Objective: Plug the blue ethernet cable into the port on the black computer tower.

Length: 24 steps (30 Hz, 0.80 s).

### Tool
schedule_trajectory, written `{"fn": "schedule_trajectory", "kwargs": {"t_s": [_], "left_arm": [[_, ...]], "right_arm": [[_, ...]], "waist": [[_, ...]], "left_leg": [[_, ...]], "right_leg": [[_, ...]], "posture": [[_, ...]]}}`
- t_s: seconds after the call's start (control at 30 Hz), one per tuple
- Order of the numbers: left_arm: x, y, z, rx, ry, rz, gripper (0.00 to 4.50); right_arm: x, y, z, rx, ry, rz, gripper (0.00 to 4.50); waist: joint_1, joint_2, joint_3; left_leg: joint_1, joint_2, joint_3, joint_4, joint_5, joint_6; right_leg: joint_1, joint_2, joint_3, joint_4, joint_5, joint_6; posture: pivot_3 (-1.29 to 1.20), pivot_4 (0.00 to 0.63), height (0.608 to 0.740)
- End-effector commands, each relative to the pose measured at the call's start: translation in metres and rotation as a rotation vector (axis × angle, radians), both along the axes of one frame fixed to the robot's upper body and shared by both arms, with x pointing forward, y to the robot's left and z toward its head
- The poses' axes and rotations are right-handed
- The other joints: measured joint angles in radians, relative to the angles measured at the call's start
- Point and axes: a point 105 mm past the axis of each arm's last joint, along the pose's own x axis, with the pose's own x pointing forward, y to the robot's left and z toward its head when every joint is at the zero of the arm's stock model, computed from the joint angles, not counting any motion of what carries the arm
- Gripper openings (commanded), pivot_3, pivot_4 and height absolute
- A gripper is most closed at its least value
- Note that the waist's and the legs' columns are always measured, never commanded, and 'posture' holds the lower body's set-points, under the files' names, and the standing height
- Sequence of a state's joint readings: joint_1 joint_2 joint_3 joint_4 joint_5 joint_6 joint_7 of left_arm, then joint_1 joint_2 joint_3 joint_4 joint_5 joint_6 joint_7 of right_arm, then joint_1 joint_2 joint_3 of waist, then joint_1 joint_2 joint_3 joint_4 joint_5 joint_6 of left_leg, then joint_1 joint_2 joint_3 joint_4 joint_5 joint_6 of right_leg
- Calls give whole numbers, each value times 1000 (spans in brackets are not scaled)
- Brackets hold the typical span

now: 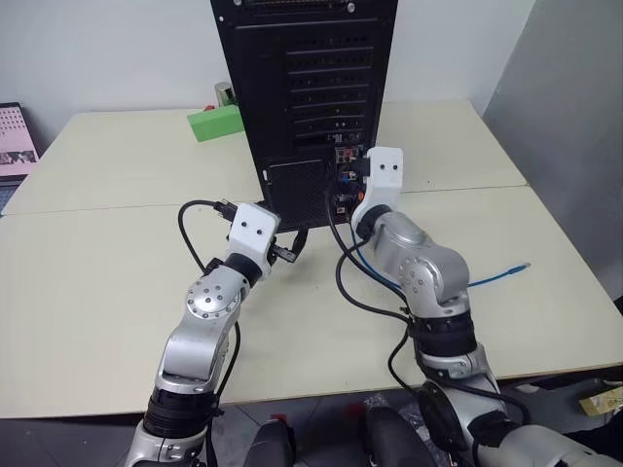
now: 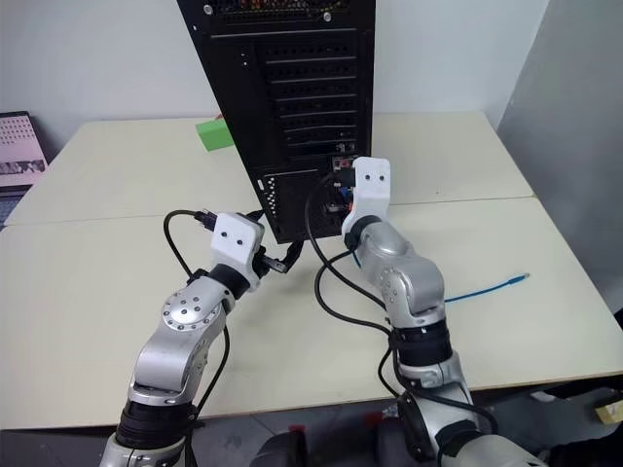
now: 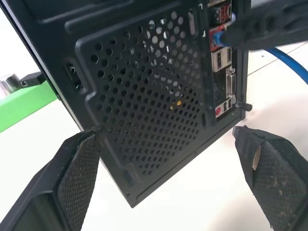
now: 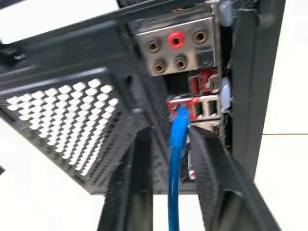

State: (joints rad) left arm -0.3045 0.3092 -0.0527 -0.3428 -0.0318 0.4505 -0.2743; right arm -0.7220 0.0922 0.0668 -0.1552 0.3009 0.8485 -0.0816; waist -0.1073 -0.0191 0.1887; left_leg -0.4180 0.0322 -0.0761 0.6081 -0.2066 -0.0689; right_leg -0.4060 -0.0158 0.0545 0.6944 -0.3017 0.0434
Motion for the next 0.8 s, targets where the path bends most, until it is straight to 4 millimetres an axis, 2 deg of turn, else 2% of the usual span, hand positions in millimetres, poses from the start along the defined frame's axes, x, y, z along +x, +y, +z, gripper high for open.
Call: {"fn": "schedule_trajectory", "kwargs": {"t_s": [0.03,0.1,0.2,0.3,0.33,0.4,0.53,0.8], "left_arm": [[-2,6,10,-26,-19,0,4500],[-2,9,7,-25,19,-21,4500],[-5,13,4,27,75,-82,4500],[-8,23,14,68,82,-124,4500],[-9,25,17,79,81,-147,4500],[-11,30,24,83,79,-180,4500],[-14,39,31,123,92,-225,4500],[-37,34,39,139,148,-394,4500]], "right_arm": [[-34,18,23,-18,-120,213,2191],[-43,12,24,-62,-162,262,2553],[-56,-7,20,-125,-207,334,3335],[-72,-27,12,-254,-251,441,3916],[-73,-36,10,-288,-258,451,4172],[-70,-52,10,-333,-280,440,4403],[-64,-84,15,-369,-297,422,4403],[-54,-120,23,-343,-329,392,4403]], "waist": [[2,0,0],[13,0,0],[28,-1,0],[45,-1,0],[48,-1,0],[53,-1,0],[55,-1,0],[56,-1,0]], "left_leg": [[0,0,0,0,0,0],[0,0,0,0,0,0],[0,-1,-1,1,0,0],[-1,-2,-2,2,0,0],[-1,-2,-2,2,0,0],[-1,-2,-2,1,0,0],[-1,-2,-2,1,0,0],[-1,-2,-2,2,0,0]], "right_leg": [[0,0,0,0,0,0],[0,0,0,0,0,0],[1,-1,-2,1,0,0],[3,-3,-5,-1,0,1],[3,-3,-5,-2,0,1],[3,-3,-6,-4,0,1],[3,-3,-6,-4,0,1],[4,-3,-6,-4,0,0]], "posture": [[0,150,740],[0,150,740],[0,150,740],[0,150,740],[0,150,740],[0,150,740],[0,150,740],[0,150,740]]}}
